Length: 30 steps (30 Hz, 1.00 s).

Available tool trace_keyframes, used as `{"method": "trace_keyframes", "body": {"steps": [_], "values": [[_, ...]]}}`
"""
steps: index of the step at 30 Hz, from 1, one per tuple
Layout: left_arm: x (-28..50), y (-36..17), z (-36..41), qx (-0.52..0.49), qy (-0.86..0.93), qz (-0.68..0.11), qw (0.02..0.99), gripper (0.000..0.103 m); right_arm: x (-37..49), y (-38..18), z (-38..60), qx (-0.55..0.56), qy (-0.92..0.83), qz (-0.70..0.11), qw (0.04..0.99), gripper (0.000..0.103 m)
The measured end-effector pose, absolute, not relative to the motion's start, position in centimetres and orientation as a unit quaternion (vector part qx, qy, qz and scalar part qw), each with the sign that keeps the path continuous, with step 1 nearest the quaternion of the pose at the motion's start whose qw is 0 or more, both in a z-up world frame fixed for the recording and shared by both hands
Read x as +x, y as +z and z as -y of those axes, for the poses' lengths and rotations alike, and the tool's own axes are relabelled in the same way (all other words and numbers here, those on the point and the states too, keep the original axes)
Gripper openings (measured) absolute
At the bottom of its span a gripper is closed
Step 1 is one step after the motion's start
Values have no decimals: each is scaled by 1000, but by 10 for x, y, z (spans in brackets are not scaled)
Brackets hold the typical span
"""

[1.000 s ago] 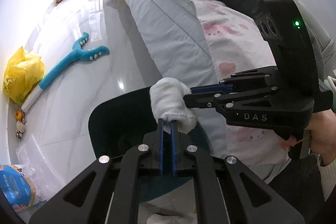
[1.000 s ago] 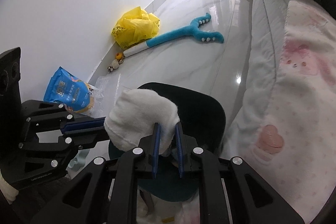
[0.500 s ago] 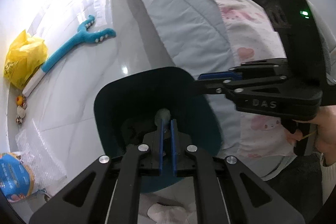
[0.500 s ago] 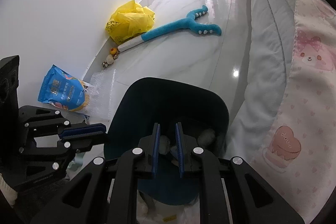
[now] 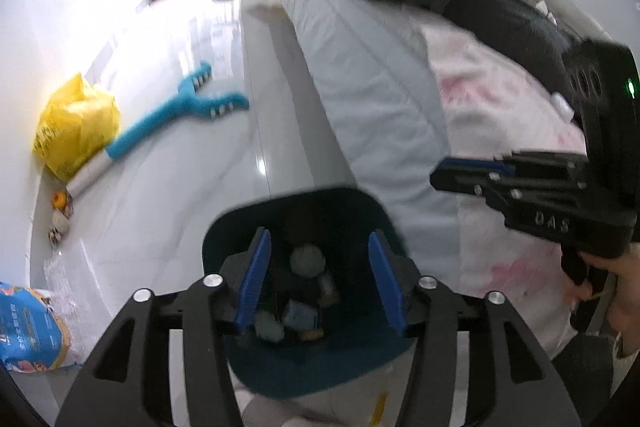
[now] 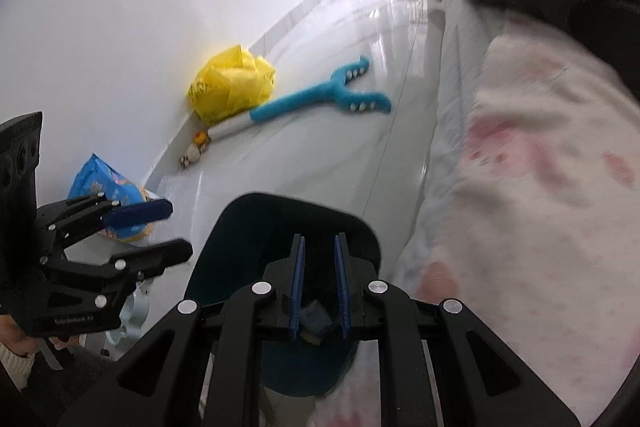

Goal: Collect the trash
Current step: 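Open the right tool to drop the sock ball into the bin, then move both open tools back over the plastic bottle and black ring on the bed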

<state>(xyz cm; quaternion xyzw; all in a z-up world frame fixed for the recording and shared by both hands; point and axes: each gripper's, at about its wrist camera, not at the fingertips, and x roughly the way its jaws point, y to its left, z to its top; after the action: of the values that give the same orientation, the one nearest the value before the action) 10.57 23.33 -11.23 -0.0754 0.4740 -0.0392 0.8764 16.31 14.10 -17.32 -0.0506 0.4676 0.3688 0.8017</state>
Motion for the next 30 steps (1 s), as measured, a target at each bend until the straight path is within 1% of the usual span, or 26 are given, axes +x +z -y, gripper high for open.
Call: {"method": "trace_keyframes", "body": {"steps": [1, 2, 3, 4, 5, 9, 13, 16, 23, 30], "values": [[107, -106, -230, -75, -34, -462, 883, 60, 163, -168, -134, -50, 366, -459, 808, 16], [108, -102, -227, -74, -31, -455, 887, 61, 163, -165, -129, -49, 363, -455, 811, 22], [109, -96, -223, -69, -25, -444, 893, 63, 163, -162, -123, -47, 360, -451, 816, 38], [110, -92, -221, -67, -22, -435, 897, 68, 164, -158, -116, -45, 355, -444, 821, 49], [110, -86, -217, -69, -20, -423, 903, 68, 164, -154, -107, -42, 351, -437, 827, 57], [114, -69, -200, -71, -20, -390, 918, 69, 164, -143, -83, -36, 340, -424, 838, 57], [119, -52, -175, -67, -28, -363, 929, 73, 166, -133, -52, -27, 322, -410, 853, 57], [122, -44, -157, -71, -41, -352, 933, 75, 172, -124, -25, -11, 302, -394, 868, 60], [135, -32, -107, -57, -62, -339, 937, 82, 177, -109, 32, 12, 265, -361, 894, 70], [153, -29, -55, -34, -87, -334, 938, 84, 184, -107, 91, 26, 238, -352, 905, 71]]}}
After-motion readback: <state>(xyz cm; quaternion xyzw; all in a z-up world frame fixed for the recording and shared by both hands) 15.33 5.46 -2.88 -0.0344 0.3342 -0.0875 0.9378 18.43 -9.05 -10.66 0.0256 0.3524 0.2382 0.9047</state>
